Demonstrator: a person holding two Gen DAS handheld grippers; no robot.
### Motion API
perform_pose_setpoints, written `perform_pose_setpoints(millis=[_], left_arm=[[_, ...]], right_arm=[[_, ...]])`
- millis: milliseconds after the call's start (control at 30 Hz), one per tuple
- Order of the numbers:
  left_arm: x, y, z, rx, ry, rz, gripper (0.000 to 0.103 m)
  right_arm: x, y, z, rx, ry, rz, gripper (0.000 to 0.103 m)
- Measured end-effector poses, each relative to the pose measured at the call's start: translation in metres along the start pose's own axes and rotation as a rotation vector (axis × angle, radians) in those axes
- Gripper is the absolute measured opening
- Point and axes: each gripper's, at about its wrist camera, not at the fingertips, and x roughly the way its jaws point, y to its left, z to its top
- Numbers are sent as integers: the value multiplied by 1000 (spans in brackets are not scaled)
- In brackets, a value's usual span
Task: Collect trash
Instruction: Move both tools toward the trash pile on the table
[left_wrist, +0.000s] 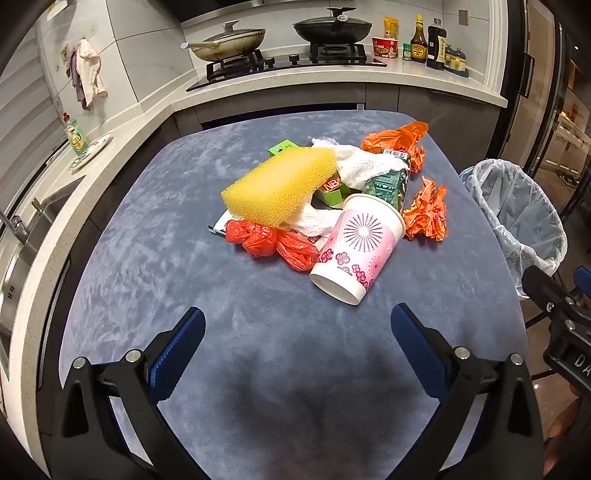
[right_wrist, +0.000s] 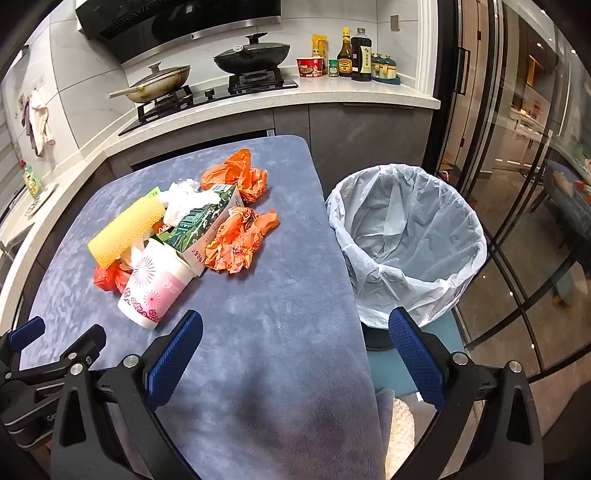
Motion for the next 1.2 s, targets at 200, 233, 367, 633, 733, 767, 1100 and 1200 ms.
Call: perform_pose_setpoints(millis=[200,233,367,633,733,767,1100,1200], left_arm=[[0,0,0,5,-3,-3,96],[0,1,0,5,-3,-3,96],[0,0,0,2,-2,2,96],[0,0,0,3,-2,3,96],[0,0,0,3,-2,3,96],[0,0,0,3,-2,3,96],[0,0,0,2,-2,1,96],[-3,-2,0,2,-3,1,96]], right_arm=[[0,0,0,1,-2,0,96],[0,0,0,2,-1,1,96],[0,0,0,1,-1,1,96],[0,0,0,2,-1,1,96],[0,-1,0,1,0,2,96],[0,0,0,1,1,2,96],[0,-1,0,3,1,3,96],[0,1,1,5,2,3,96]])
